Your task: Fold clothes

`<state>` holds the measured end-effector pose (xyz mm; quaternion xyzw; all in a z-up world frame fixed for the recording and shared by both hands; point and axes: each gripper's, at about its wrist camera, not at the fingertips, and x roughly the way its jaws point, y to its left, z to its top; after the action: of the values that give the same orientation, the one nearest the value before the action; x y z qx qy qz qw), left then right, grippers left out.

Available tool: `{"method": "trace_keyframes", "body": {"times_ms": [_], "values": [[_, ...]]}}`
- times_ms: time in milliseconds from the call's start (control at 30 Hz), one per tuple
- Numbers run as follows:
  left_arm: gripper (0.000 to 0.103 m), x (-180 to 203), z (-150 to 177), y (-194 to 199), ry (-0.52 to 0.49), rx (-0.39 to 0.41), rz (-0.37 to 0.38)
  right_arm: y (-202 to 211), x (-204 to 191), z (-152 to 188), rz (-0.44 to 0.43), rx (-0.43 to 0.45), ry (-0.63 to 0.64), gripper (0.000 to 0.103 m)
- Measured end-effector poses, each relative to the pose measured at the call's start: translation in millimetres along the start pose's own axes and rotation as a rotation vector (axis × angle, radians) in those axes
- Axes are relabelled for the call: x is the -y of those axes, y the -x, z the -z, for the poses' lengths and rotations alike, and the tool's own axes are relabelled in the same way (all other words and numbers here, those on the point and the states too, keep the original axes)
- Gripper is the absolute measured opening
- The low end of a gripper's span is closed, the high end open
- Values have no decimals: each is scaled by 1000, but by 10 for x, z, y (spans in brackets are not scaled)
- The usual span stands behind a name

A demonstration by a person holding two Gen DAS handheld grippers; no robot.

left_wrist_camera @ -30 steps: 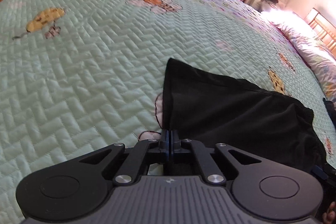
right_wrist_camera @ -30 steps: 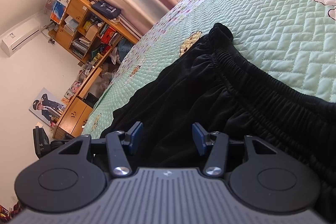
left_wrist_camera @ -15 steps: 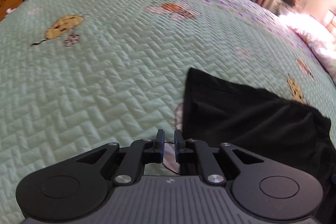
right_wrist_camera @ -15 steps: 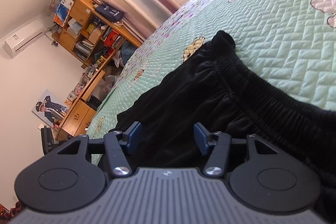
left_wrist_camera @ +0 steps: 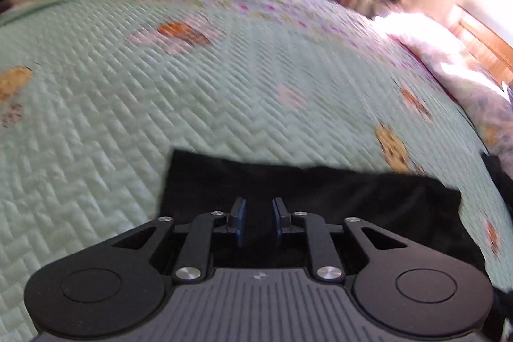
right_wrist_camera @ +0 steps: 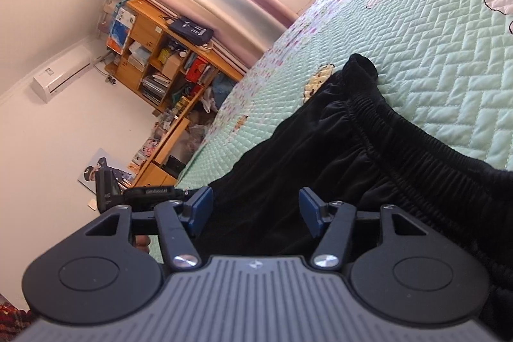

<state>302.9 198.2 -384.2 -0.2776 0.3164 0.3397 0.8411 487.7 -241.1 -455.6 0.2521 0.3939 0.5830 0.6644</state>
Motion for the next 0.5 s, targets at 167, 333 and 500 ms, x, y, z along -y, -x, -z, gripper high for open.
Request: {"method": "trace_keyframes", "body": {"times_ms": [167,333,500], "values": [[31,-295,-162,-147,80,8,-90,-10,14,2,-33,-13,-9,65],[42,-404,-239,-268,111,0,-76,-13,37,8,-32,-21,-15,65],[46,-382,-201,-351,94,-23,-67,-8,66,7,-22,-22,-26,65]]}}
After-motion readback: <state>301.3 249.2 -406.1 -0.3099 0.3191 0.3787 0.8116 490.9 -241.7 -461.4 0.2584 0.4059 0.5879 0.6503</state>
